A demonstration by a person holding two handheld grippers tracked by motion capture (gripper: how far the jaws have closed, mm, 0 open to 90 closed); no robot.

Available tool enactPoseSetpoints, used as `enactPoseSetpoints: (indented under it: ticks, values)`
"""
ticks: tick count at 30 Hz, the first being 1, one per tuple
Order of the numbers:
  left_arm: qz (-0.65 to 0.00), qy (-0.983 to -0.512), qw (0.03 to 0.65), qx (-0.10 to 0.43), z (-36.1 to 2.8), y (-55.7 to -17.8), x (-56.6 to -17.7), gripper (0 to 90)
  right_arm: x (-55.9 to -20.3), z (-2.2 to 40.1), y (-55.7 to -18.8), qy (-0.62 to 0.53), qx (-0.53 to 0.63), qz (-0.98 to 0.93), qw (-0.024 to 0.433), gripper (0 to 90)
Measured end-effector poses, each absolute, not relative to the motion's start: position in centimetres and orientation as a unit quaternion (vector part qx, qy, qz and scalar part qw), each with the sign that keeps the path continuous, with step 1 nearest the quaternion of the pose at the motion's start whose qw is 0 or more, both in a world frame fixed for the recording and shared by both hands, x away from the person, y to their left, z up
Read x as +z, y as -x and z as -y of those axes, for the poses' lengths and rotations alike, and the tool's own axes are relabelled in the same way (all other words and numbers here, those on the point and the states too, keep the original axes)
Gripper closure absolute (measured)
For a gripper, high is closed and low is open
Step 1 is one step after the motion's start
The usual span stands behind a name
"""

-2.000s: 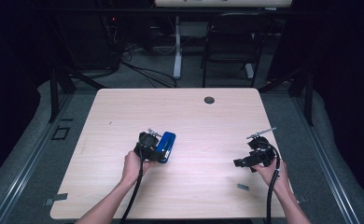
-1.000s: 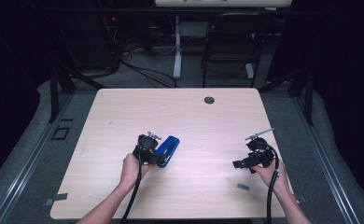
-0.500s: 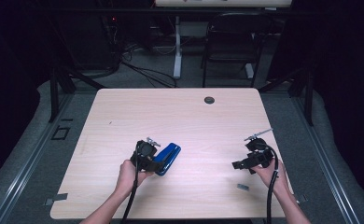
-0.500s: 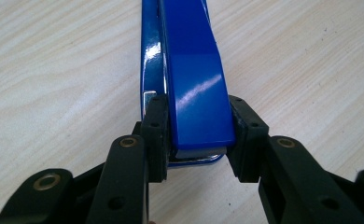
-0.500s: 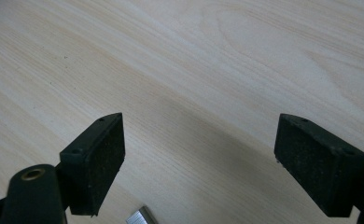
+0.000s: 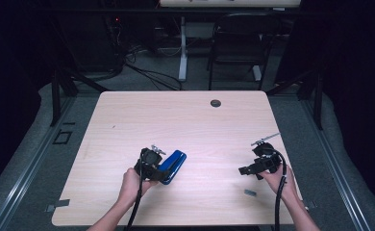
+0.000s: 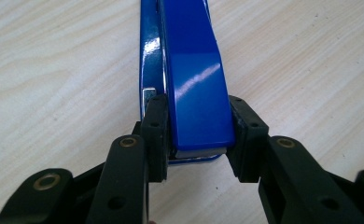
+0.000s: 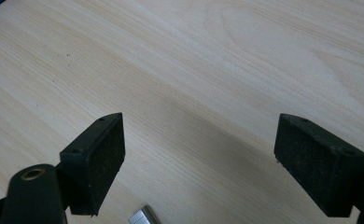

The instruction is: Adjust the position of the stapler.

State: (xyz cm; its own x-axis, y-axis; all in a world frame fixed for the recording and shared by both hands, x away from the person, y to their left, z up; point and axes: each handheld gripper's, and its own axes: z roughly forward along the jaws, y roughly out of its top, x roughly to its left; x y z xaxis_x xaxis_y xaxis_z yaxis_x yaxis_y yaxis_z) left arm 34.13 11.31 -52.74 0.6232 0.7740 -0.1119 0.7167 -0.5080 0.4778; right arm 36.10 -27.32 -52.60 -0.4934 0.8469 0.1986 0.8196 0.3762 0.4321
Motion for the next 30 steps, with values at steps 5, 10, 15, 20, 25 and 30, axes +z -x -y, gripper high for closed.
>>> enactPoseSetpoints:
  ticks: [5, 10, 15, 20, 25, 30]
  values:
    - [-0.429, -0.867, 0.247, 0.051, -11.4, -33.4, -52.7, 64.1, -52.6, 27.3, -36.1, -0.502, 0.242, -0.830, 0.025, 16.3]
    - [-0.431, -0.866, 0.252, 0.044, -11.4, -33.0, -52.6, 64.0, -52.6, 27.2, -36.1, -0.500, 0.242, -0.831, 0.024, 16.5]
    - [-0.428, -0.868, 0.250, 0.043, -11.4, -32.7, -52.6, 64.1, -52.6, 27.3, -36.1, -0.495, 0.237, -0.835, 0.025, 16.6]
    - [-0.425, -0.871, 0.244, 0.042, -11.3, -32.3, -52.6, 64.0, -52.7, 27.0, -36.1, -0.500, 0.245, -0.830, 0.024, 16.6]
    - [-0.429, -0.870, 0.242, 0.035, -11.1, -31.9, -52.7, 63.9, -52.8, 26.9, -36.0, -0.498, 0.243, -0.832, 0.019, 16.8]
    - [-0.425, -0.866, 0.264, 0.023, -11.6, -32.1, -52.0, 62.9, -52.8, 26.8, -36.1, -0.494, 0.243, -0.835, 0.021, 16.8]
